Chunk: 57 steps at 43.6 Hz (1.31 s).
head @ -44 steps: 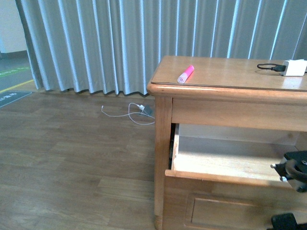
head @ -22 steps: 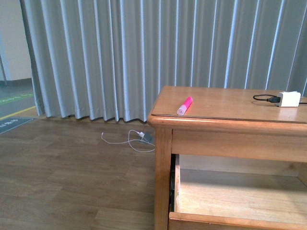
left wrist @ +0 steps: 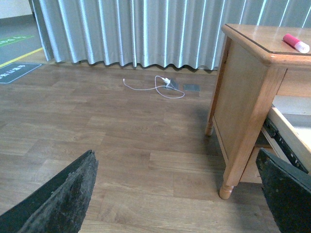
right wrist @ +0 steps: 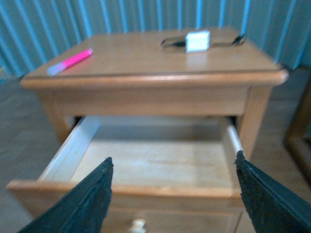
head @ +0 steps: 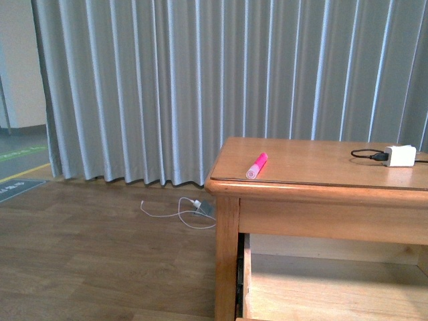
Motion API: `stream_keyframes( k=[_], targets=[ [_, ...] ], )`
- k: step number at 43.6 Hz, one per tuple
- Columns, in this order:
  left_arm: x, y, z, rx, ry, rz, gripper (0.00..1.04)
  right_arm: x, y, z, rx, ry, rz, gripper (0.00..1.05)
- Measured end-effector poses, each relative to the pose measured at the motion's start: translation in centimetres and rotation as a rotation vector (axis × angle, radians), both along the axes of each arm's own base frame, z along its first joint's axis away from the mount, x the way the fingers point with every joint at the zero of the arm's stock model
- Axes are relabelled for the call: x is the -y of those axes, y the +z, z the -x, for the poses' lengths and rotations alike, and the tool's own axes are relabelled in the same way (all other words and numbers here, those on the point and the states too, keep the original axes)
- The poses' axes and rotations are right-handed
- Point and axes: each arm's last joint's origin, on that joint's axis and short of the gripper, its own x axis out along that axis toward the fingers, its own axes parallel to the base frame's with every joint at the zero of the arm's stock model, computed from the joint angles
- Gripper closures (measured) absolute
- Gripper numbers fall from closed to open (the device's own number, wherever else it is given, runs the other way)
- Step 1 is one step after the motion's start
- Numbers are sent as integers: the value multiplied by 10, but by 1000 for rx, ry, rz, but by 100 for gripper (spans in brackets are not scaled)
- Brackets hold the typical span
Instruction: Place pink marker in drawer with both arms
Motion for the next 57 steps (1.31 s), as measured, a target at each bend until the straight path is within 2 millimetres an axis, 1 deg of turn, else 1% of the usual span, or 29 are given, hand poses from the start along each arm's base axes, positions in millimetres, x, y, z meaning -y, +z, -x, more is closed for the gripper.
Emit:
stream_keyframes(
  k=[3, 4, 7, 9, 10, 12, 24, 25, 29, 37, 40, 43, 47, 49, 53, 57],
  targets=[
    [0, 0, 0, 0, -1, 0, 6, 0, -1, 2, 30, -9, 17, 46],
    [0, 0, 0, 0, -1, 0, 6, 0, -4, 3, 28, -6, 24, 53],
    [0, 0, 0, 0, 0, 0, 6, 0, -12, 4, 22, -2, 32, 69],
    [0, 0, 0, 0, -1, 0, 6, 0, -15, 5, 20, -3, 34, 78],
    [0, 0, 0, 0, -1, 0, 6, 0, -17, 6, 21, -4, 40, 80],
    [0, 0, 0, 0, -1, 0, 6, 0, -17, 7, 24, -3, 40, 71],
    [0, 0, 0, 0, -1, 0, 6, 0, -17, 7, 26, -3, 40, 8],
    [0, 0, 0, 0, -1, 0, 6, 0, -17, 7, 26, -3, 39, 7],
    [0, 0, 0, 0, -1, 0, 6, 0, -17, 7, 26, -3, 41, 9],
    [0, 0, 0, -1, 7, 1, 6, 0, -17, 7, 26, -3, 41, 9],
    [1, -2, -2, -32, 103, 53, 6, 0, -17, 7, 26, -3, 41, 9],
    [6, -1, -8, -93, 75, 73, 6, 0, -17, 7, 26, -3, 41, 9],
    [12, 19, -21, -99, 12, 83, 6, 0, -17, 7, 26, -3, 41, 9],
    [15, 32, -31, -100, -20, 75, 6, 0, -17, 7, 26, -3, 41, 9],
    [21, 48, -50, -97, -60, 44, 6, 0, -17, 7, 26, -3, 41, 9],
    [28, 64, -73, -89, -103, 14, 6, 0, -17, 7, 26, -3, 41, 9]
  ],
)
